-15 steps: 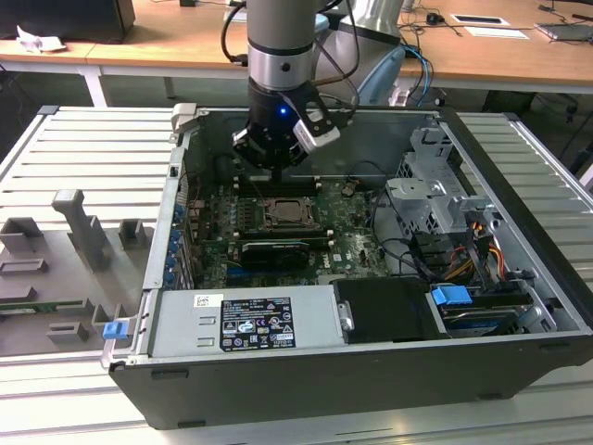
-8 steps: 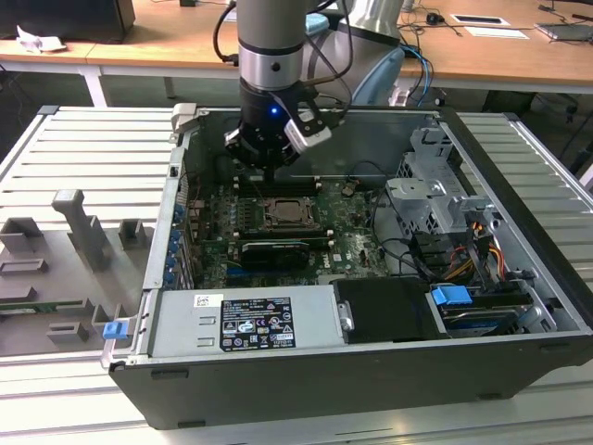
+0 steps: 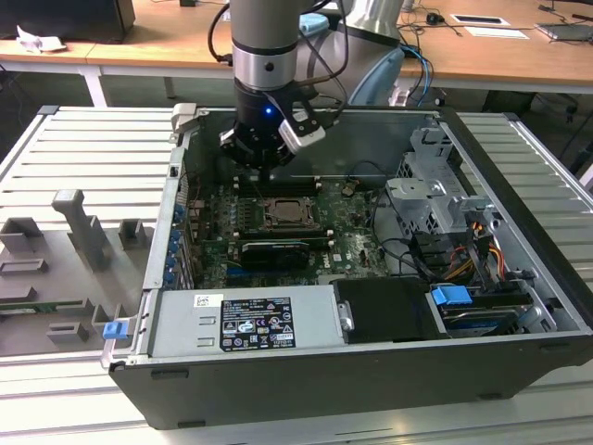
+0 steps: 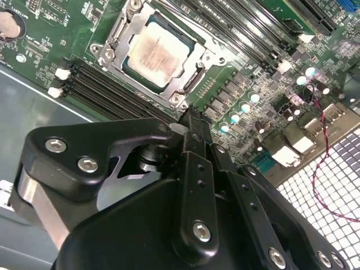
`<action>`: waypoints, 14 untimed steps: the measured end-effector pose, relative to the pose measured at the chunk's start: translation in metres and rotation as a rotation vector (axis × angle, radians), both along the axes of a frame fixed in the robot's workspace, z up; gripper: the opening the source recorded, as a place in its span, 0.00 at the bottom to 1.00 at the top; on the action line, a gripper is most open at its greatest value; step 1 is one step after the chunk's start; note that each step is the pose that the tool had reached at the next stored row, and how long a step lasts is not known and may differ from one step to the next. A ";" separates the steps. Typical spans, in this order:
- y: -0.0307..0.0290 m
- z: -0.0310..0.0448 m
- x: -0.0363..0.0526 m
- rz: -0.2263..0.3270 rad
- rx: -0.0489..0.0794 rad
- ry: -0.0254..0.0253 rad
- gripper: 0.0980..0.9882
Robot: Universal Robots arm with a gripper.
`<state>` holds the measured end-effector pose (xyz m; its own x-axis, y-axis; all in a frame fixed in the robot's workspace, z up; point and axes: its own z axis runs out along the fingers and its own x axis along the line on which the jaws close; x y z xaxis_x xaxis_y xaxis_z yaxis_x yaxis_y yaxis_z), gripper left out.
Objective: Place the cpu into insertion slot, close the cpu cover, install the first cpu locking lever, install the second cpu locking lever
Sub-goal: 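Install the first cpu locking lever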
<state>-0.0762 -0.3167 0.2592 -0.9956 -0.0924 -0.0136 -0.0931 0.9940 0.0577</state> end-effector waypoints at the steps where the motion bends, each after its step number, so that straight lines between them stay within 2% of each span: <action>1: 0.0000 0.0000 -0.0007 0.000 0.000 0.0000 0.01; 8: 0.0000 -0.0001 -0.0094 0.000 0.000 -0.0001 0.01; 14: 0.0000 -0.0002 -0.0212 0.000 0.000 -0.0001 0.01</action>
<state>-0.0974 -0.3167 0.2591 -0.9956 -0.0924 -0.0137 -0.0931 0.9940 0.0579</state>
